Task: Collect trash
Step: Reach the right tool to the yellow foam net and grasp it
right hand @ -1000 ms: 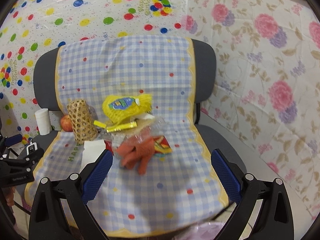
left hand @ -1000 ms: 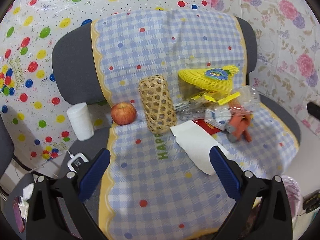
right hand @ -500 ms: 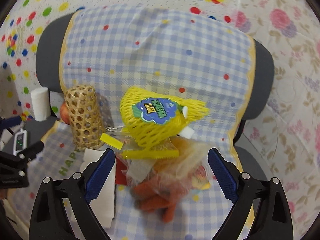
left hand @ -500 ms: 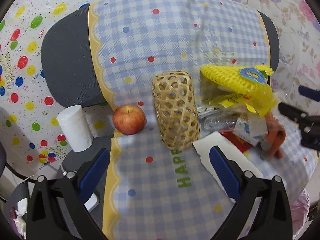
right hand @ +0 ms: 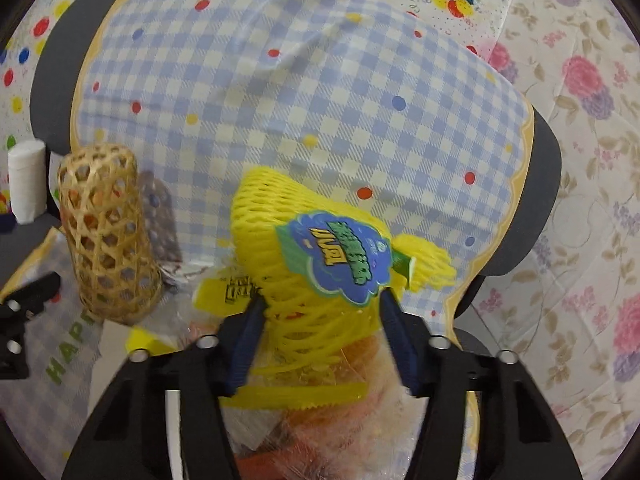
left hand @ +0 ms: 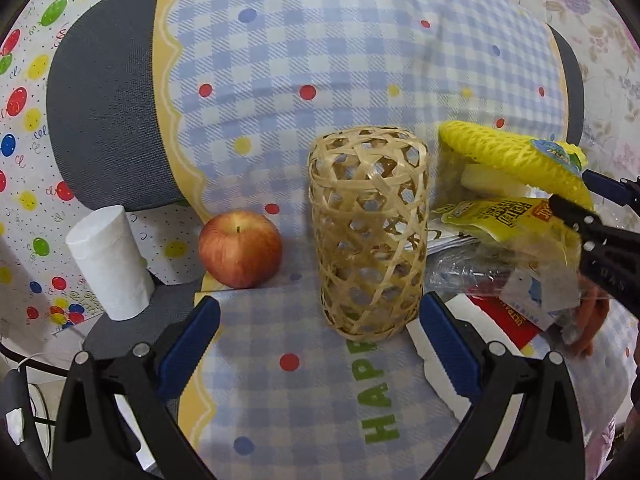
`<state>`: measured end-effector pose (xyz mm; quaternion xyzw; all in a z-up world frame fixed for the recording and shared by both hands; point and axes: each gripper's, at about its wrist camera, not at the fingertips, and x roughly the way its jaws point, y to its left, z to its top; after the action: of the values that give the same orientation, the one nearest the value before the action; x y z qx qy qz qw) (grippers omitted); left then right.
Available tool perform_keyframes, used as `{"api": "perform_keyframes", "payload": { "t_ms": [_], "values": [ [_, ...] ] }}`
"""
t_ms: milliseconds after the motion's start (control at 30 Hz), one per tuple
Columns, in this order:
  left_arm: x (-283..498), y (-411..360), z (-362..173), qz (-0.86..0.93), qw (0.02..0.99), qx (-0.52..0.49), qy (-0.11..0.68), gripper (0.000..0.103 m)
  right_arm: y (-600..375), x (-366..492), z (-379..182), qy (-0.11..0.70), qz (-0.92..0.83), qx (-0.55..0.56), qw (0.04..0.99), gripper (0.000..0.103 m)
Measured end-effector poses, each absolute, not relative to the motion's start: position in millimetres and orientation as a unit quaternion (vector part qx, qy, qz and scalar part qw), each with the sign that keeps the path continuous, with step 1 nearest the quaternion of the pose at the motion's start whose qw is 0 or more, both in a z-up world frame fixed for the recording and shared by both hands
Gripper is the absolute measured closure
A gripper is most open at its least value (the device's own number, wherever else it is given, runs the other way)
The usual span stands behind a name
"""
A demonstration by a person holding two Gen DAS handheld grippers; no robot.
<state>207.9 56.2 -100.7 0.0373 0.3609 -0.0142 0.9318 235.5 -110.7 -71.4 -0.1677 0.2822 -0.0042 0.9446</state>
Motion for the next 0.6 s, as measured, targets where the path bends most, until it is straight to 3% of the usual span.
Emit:
{"api": "perform_keyframes", "payload": {
  "t_ms": [133,300,433,600],
  "values": [
    [219.4,44.9,-93.8,-0.032,0.939,0.032,0.342,0.006,-133.3,233.4,-54.3,0.272,0.015,-0.081,0.959,0.09],
    [237.4,35.0,-84.0,-0.048,0.946,0.029,0.321,0.011,-157.4,227.5,-41.2,0.259,0.023,-0.022,0.965,0.095],
    [253.0,23.3,-79.7,-0.042,0.947,0.054,0.315,0.033,-171.9,215.9,-30.3,0.235,0.016,0.001,0.972,0.095],
    [237.6,18.0,-48.4,-0.052,0.958,0.055,0.276,0.034,-197.3,191.9,-4.0,0.197,0.002,0.039,0.98,0.095]
  ]
}}
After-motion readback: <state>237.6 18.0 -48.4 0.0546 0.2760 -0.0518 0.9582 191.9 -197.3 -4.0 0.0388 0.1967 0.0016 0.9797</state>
